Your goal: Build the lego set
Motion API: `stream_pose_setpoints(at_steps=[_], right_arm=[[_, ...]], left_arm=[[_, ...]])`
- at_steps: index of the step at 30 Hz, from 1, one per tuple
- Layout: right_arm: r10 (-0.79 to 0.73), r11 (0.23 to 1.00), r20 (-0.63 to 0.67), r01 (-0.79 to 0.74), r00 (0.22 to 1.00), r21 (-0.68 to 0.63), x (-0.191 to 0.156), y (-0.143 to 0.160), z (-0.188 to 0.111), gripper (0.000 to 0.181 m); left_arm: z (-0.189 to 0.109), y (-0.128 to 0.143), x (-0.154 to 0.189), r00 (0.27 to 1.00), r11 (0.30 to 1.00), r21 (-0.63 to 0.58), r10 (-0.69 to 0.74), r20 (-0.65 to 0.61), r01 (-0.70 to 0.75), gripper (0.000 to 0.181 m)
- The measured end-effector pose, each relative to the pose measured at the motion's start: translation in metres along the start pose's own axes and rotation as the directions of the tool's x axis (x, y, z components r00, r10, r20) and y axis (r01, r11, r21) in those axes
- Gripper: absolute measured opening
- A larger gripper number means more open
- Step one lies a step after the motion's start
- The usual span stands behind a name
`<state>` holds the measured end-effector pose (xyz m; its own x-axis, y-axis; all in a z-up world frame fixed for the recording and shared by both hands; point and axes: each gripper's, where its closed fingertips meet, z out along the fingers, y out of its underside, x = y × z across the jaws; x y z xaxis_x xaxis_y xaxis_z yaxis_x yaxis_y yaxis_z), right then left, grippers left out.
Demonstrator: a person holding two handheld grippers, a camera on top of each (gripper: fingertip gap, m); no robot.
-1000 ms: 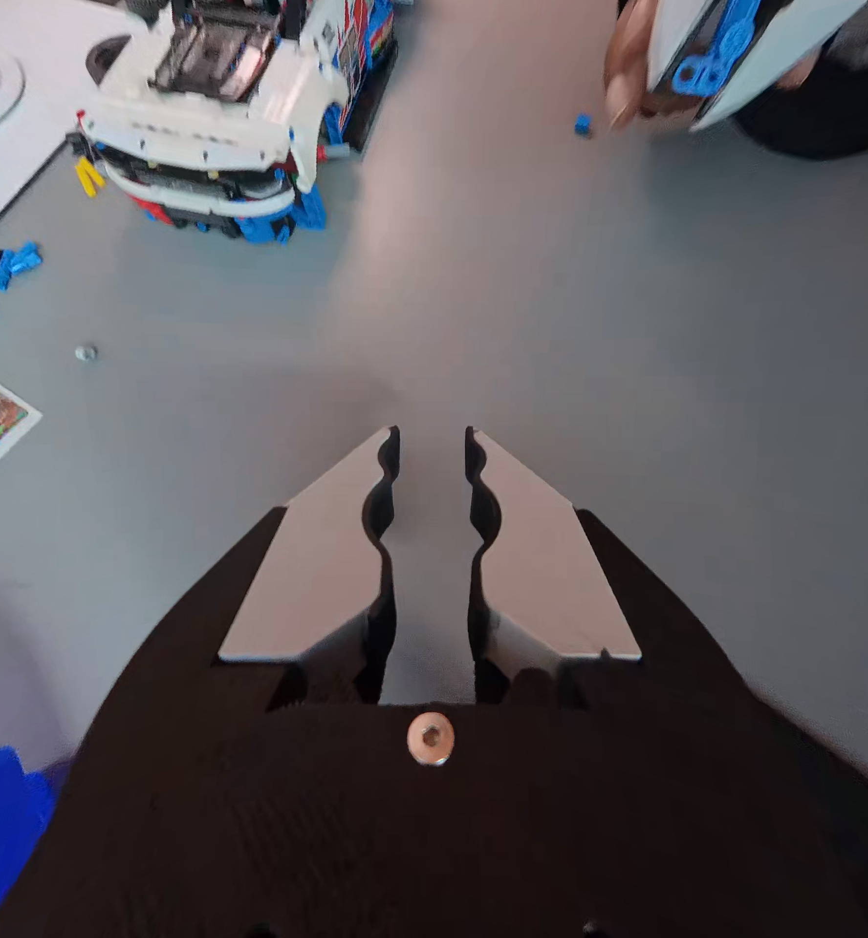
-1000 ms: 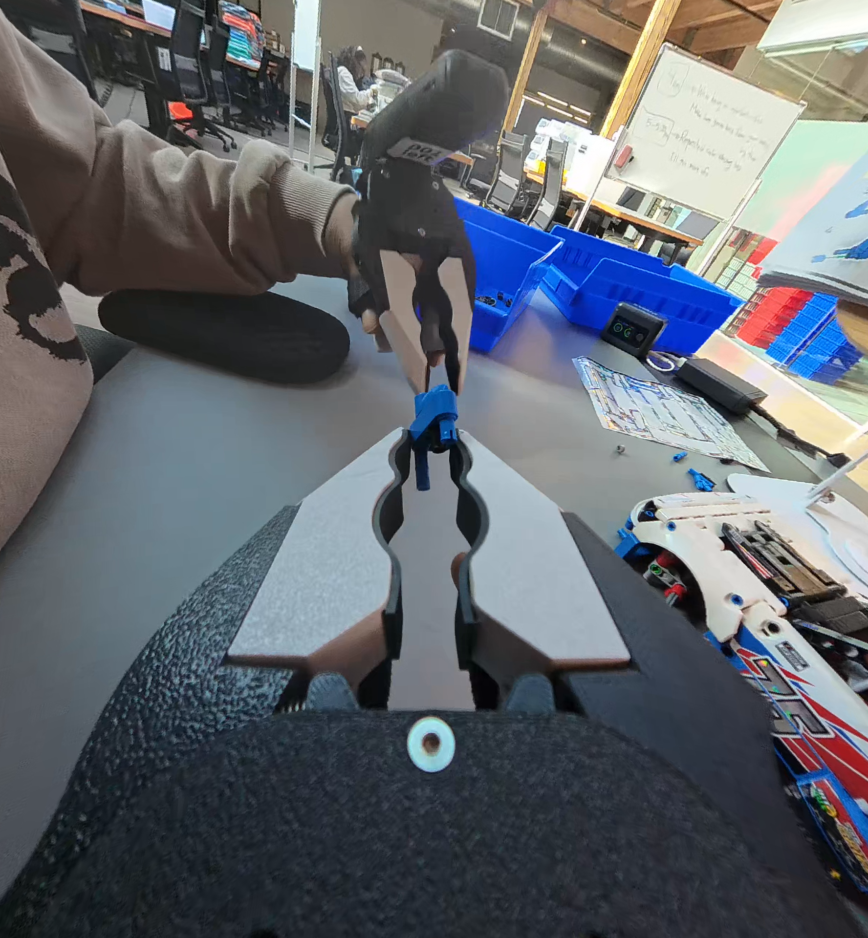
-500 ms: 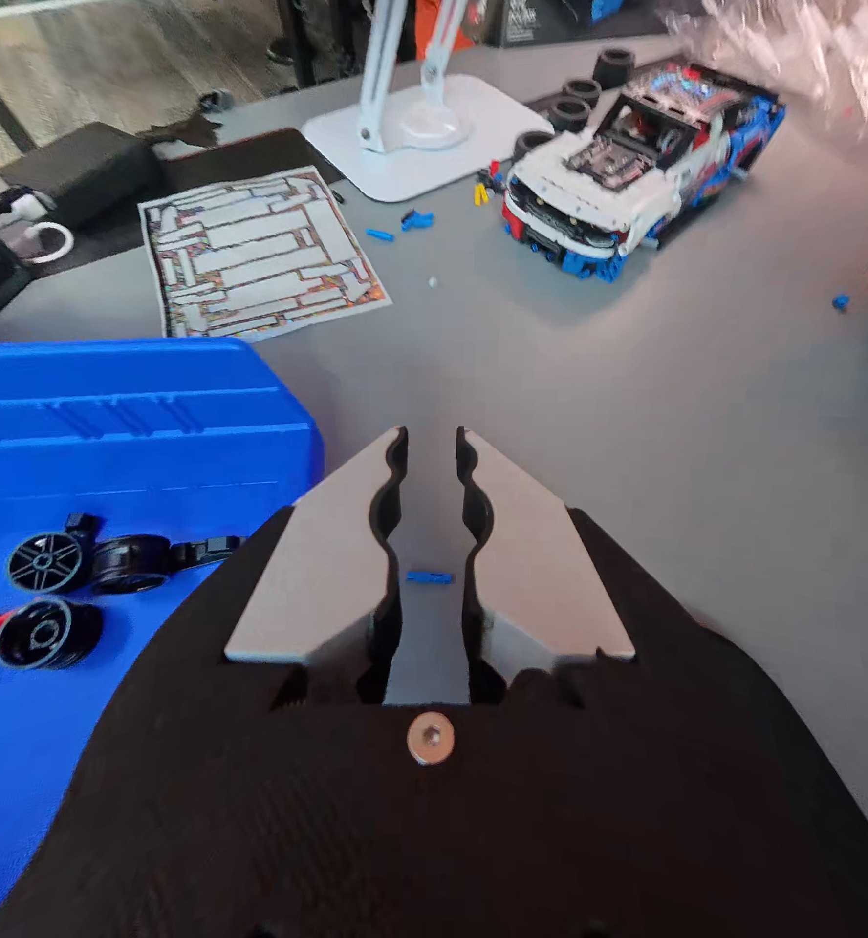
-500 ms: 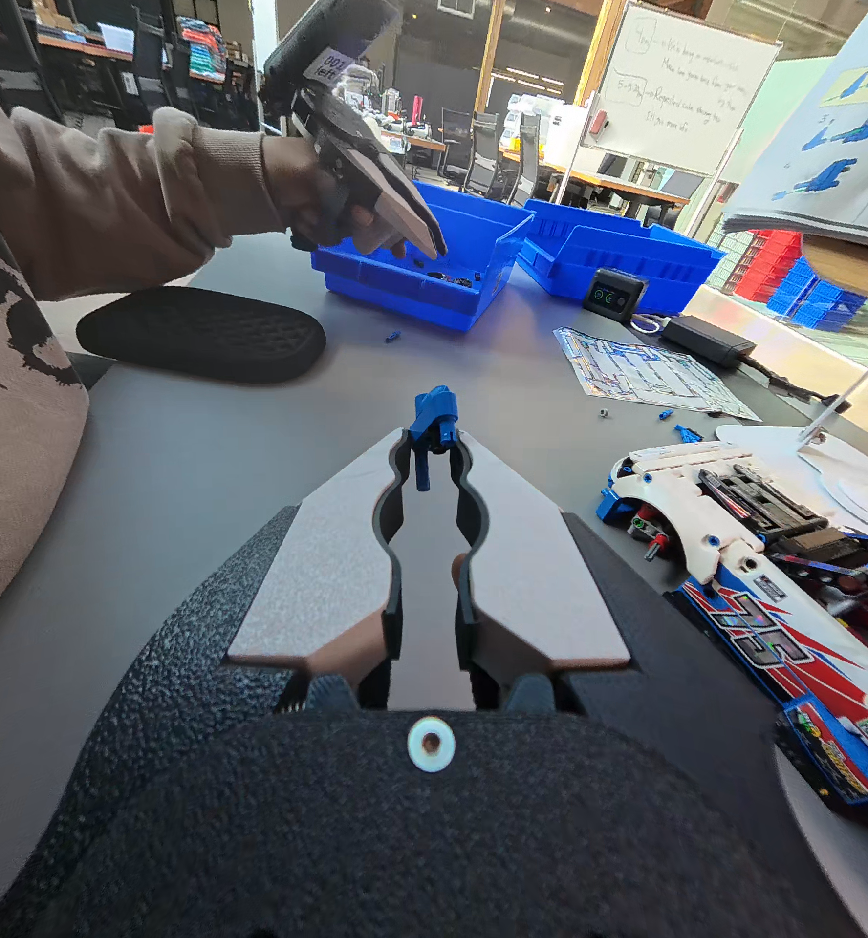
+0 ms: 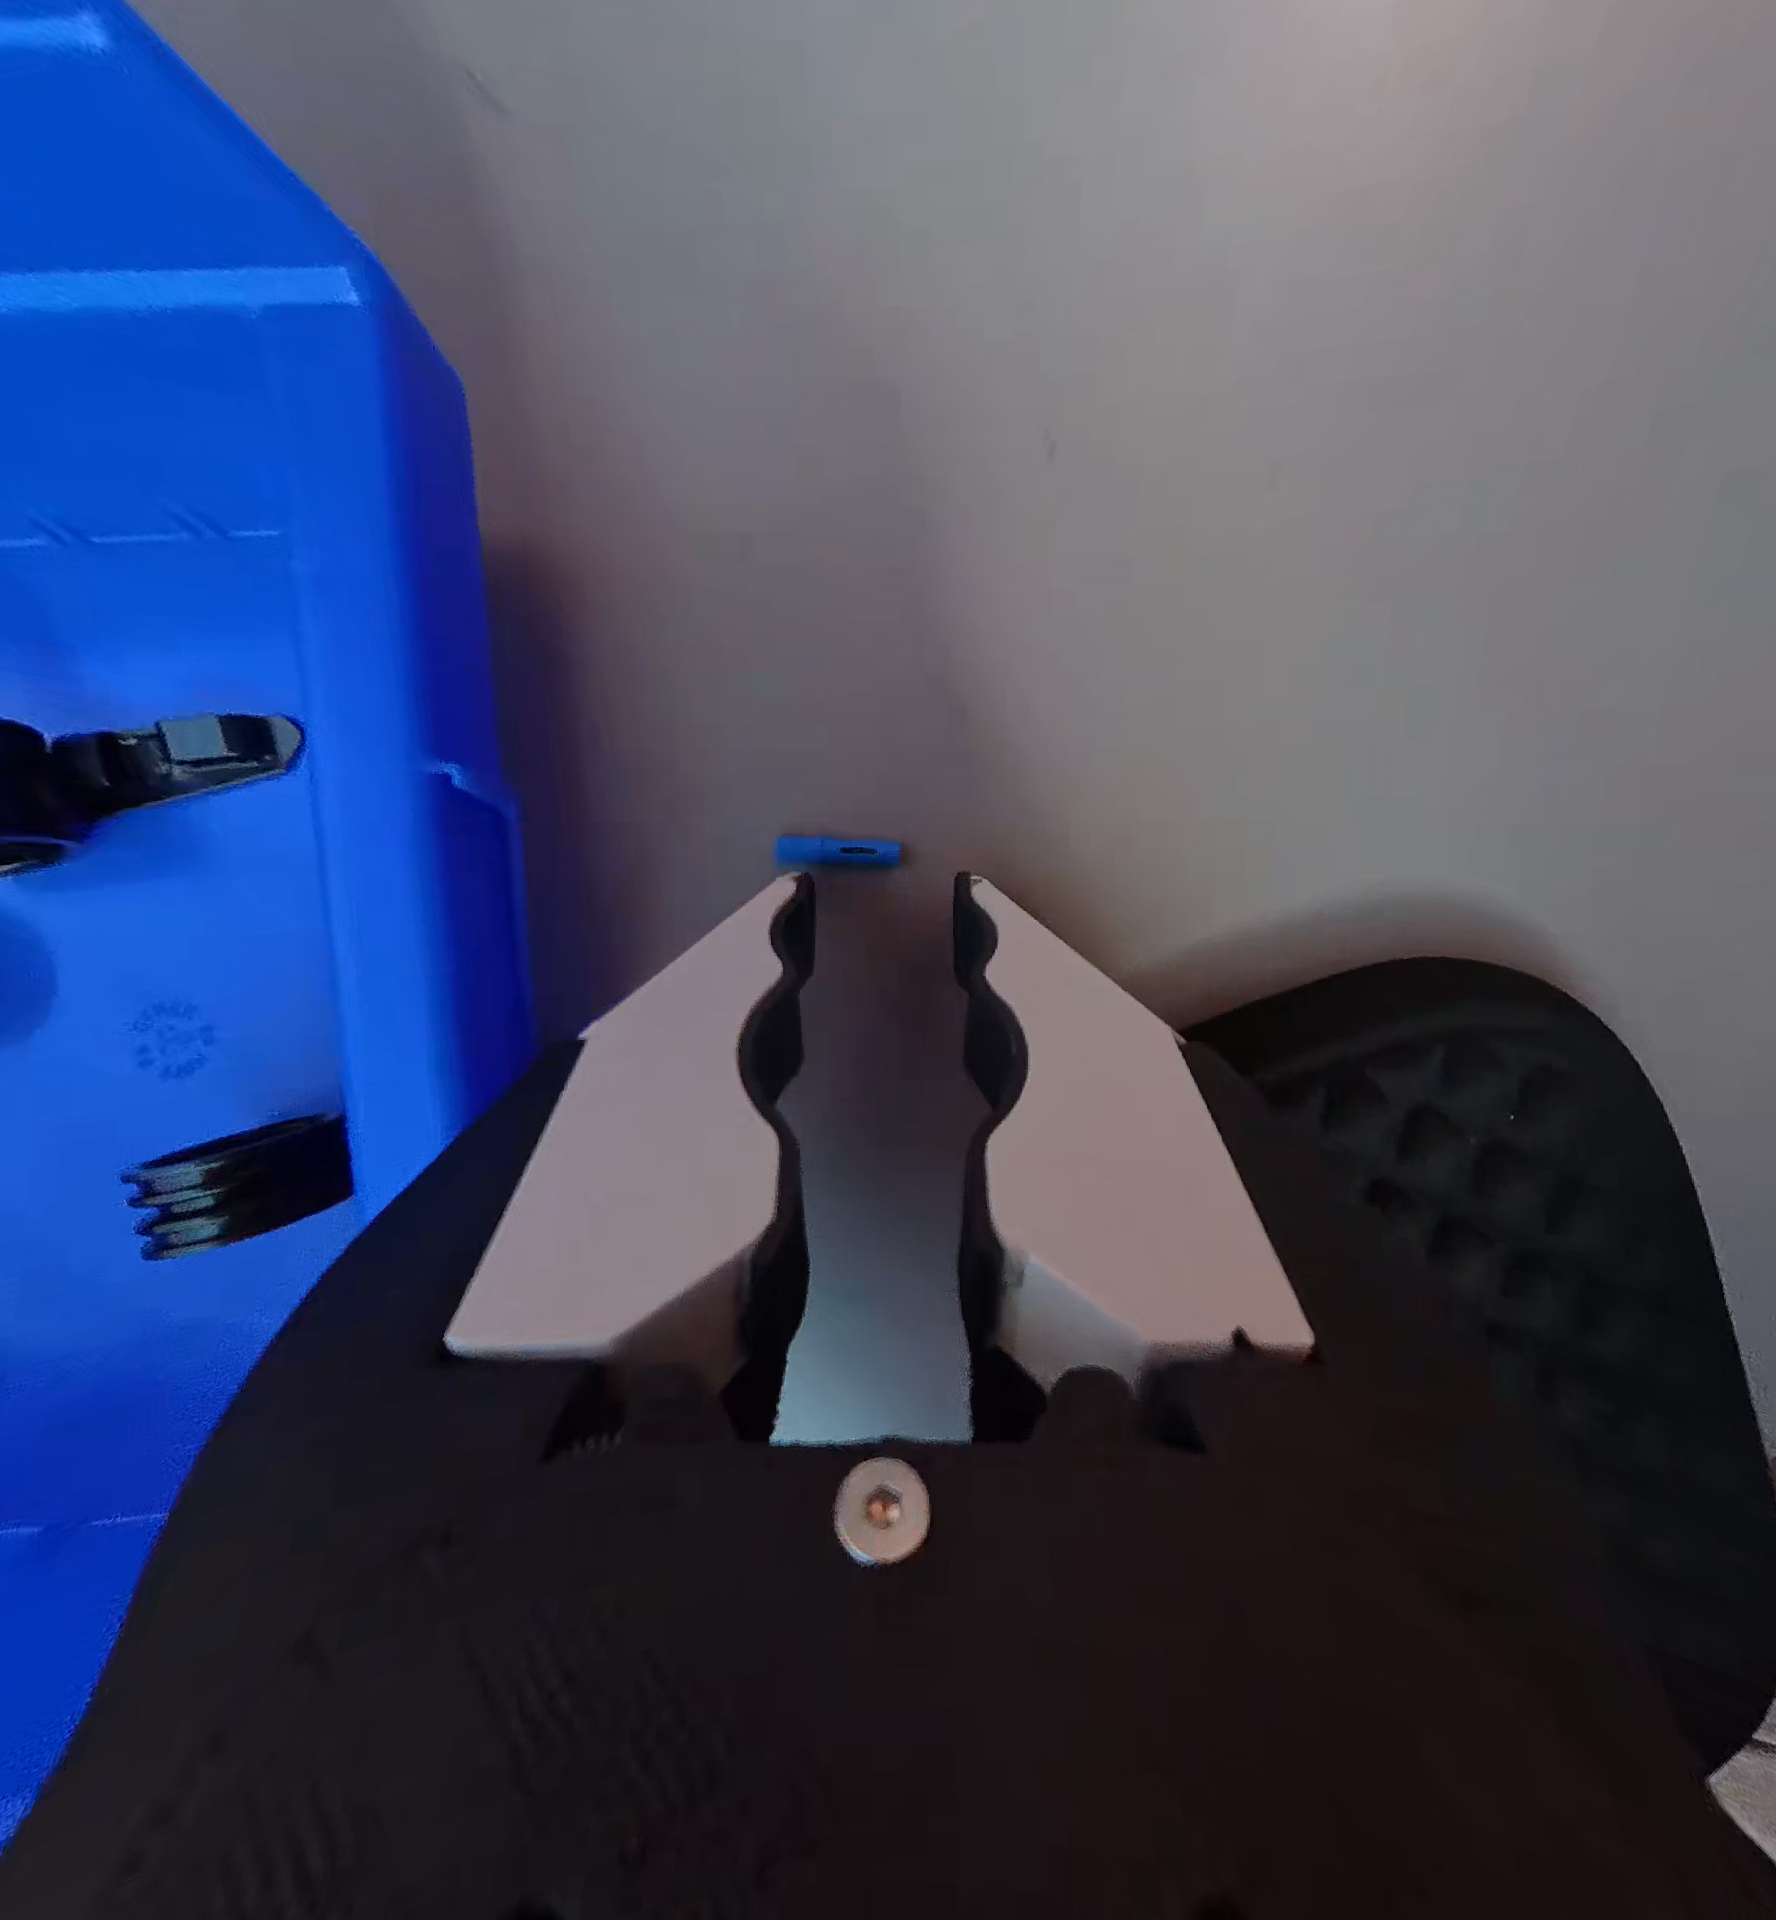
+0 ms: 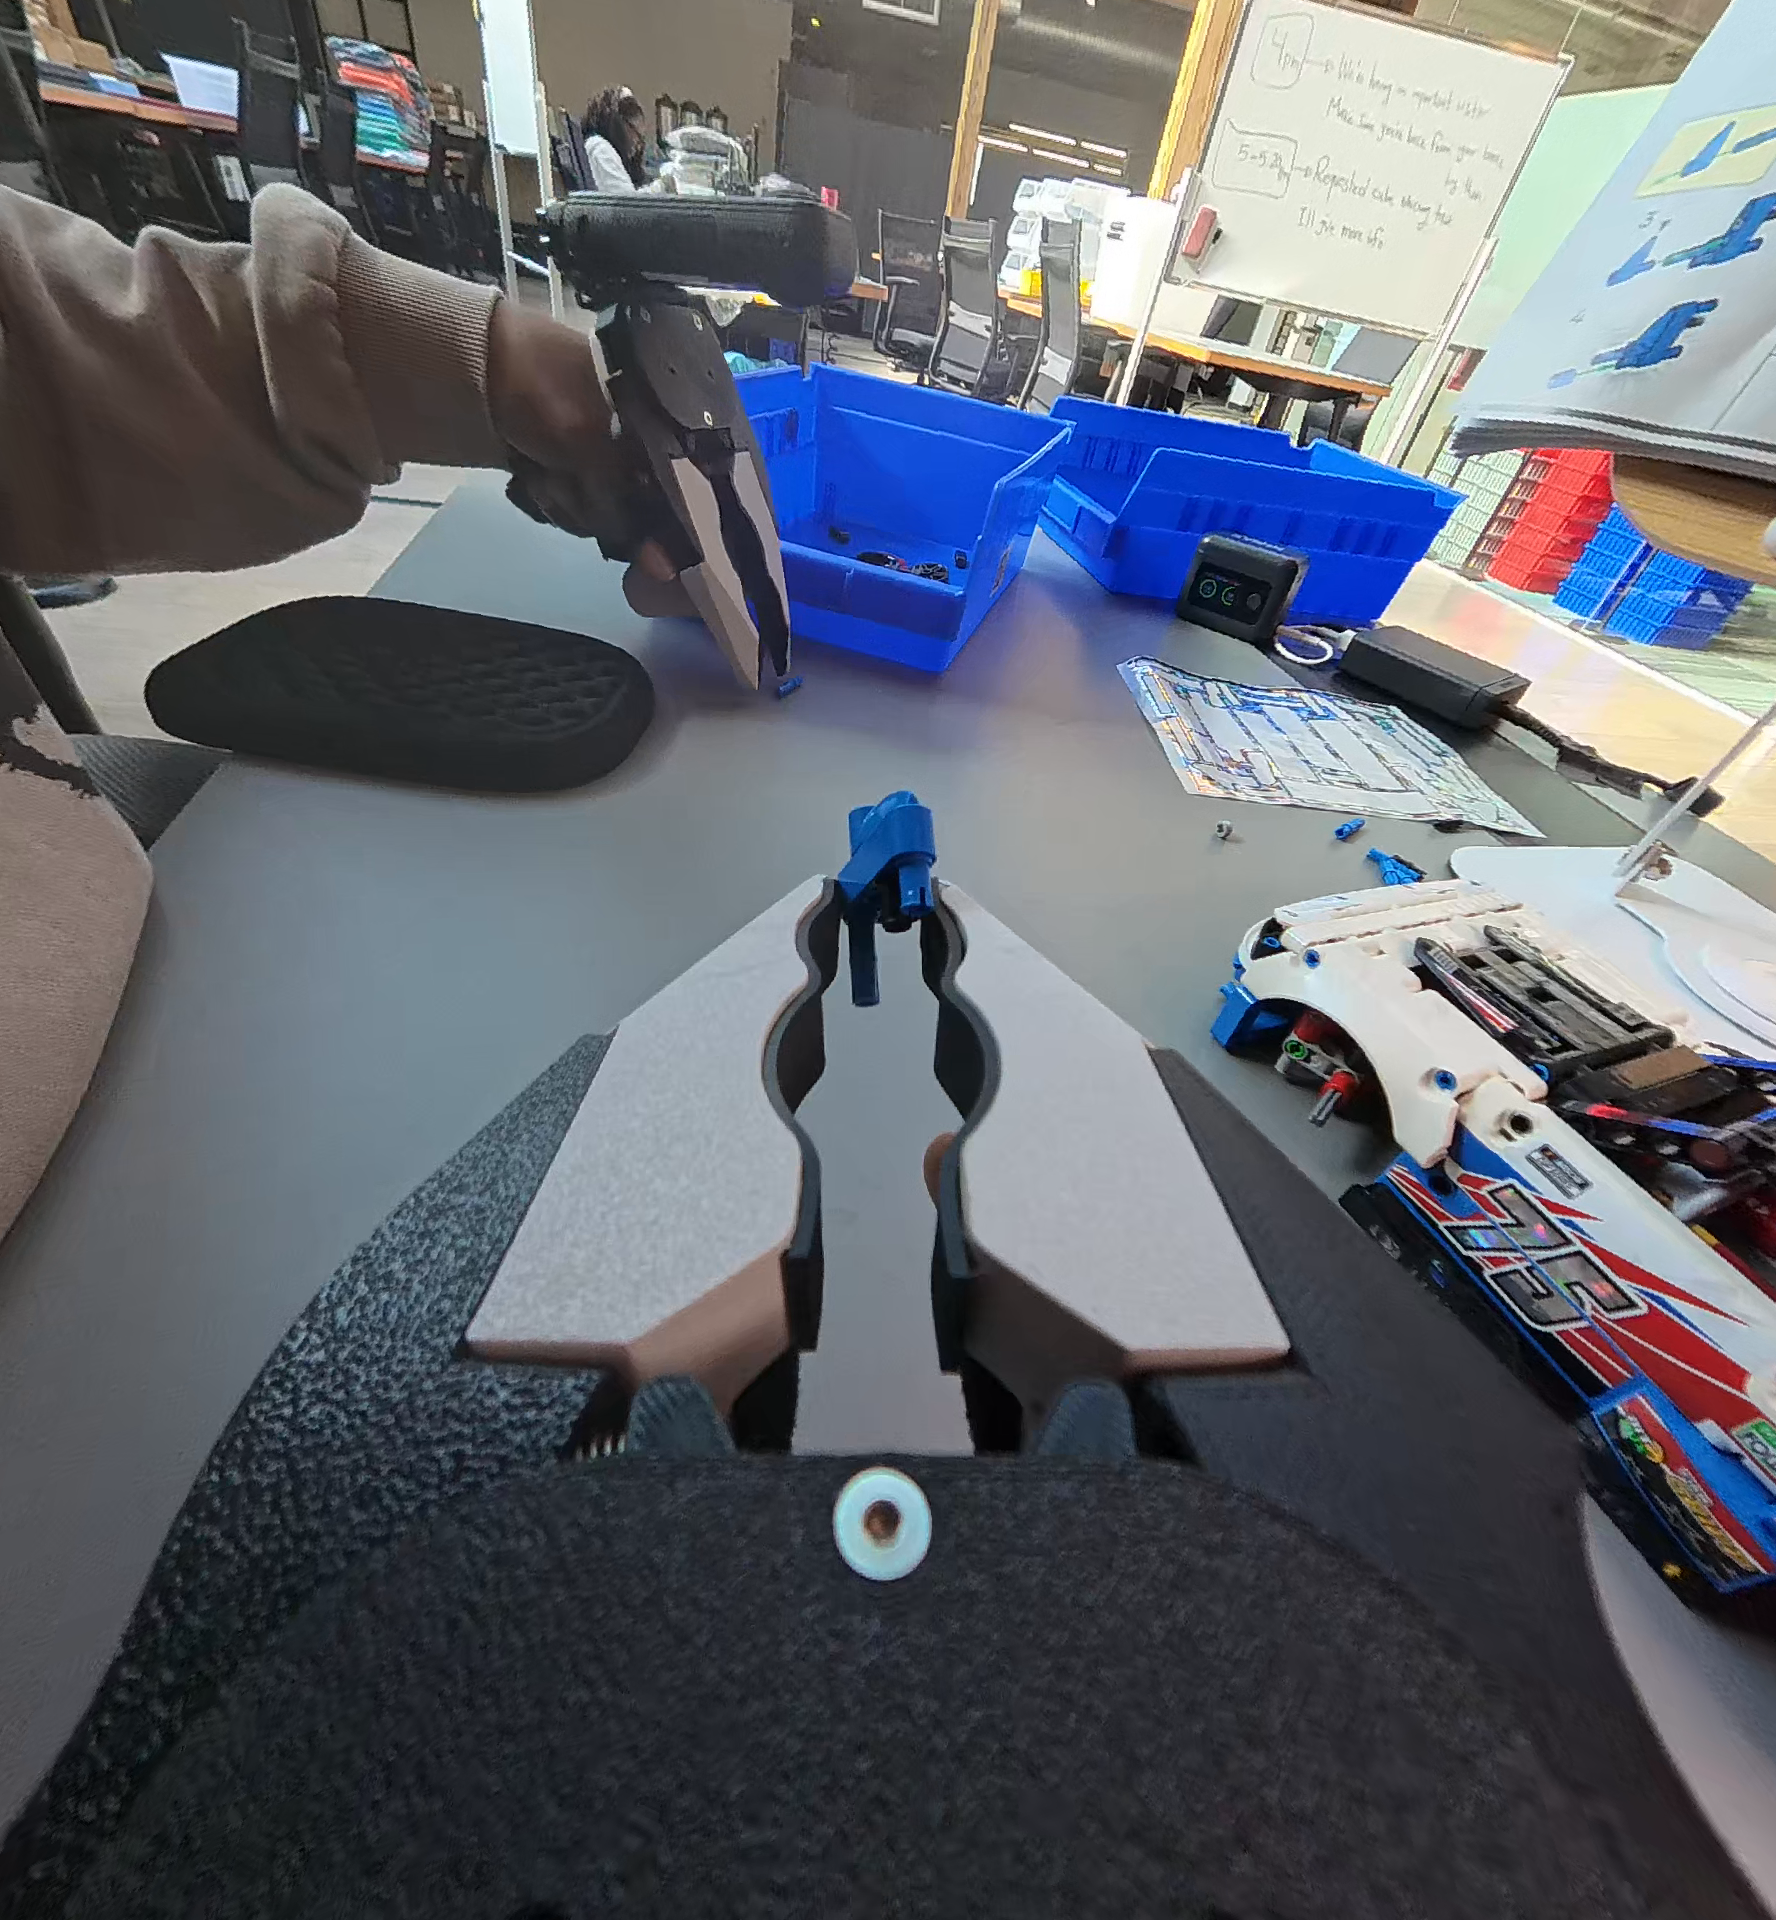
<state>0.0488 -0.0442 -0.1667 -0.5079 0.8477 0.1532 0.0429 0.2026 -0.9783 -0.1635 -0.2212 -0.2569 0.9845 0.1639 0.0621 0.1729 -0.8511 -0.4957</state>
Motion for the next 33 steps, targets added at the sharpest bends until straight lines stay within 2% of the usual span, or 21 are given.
stream_pose_setpoints(at_steps=[1,5,8,10,14,18,21,23,26,30,33], right_arm=[[-0.002,1.000,-0.003,0.002,1.000,-0.001,0.000,0.000,-0.001,0.012],[0.009,1.000,-0.001,-0.009,1.000,0.001,0.002,0.000,-0.002,0.012],[-0.001,1.000,0.000,0.001,1.000,-0.002,0.001,0.000,-0.003,0.012],[-0.009,1.000,-0.002,0.009,1.000,-0.004,0.001,0.000,-0.004,0.013],[-0.009,1.000,-0.003,0.009,1.000,-0.008,0.003,0.000,-0.005,0.013],[-0.021,0.999,0.010,0.021,1.000,-0.033,0.002,0.006,-0.004,0.013],[-0.024,0.999,0.011,0.024,1.000,-0.048,0.001,0.010,-0.003,0.013],[-0.025,0.998,0.008,0.025,1.000,-0.057,0.002,0.012,-0.003,0.013],[-0.023,0.998,0.005,0.023,1.000,-0.064,0.002,0.014,-0.003,0.013],[-0.019,0.997,0.015,0.020,1.000,-0.071,0.001,0.016,-0.001,0.013],[-0.017,0.997,0.021,0.019,1.000,-0.078,0.000,0.017,0.000,0.013]], left_arm=[[0.002,0.000,0.000,0.999,0.999,0.002,-0.033,0.001,0.033,0.028],[0.007,-0.008,-0.004,0.995,0.993,0.064,-0.098,0.027,0.097,0.029],[0.010,-0.011,-0.004,0.995,0.996,0.072,-0.062,0.076,0.056,0.017],[0.013,-0.014,0.001,0.997,0.996,0.078,-0.050,0.061,0.045,0.008],[0.018,-0.022,0.025,0.996,0.991,0.104,0.084,-0.010,-0.083,0.003],[0.031,-0.040,0.075,0.967,0.961,0.196,0.223,-0.125,-0.196,0.003],[0.040,-0.054,0.101,0.929,0.920,0.225,0.352,-0.113,-0.321,0.003],[0.044,-0.058,0.115,0.903,0.897,0.232,0.411,-0.127,-0.376,0.010],[0.043,-0.057,0.118,0.899,0.900,0.226,0.411,-0.151,-0.373,0.020],[0.039,-0.049,0.111,0.919,0.923,0.206,0.360,-0.159,-0.326,0.021],[0.038,-0.047,0.110,0.936,0.935,0.206,0.321,-0.143,-0.290,0.014]])
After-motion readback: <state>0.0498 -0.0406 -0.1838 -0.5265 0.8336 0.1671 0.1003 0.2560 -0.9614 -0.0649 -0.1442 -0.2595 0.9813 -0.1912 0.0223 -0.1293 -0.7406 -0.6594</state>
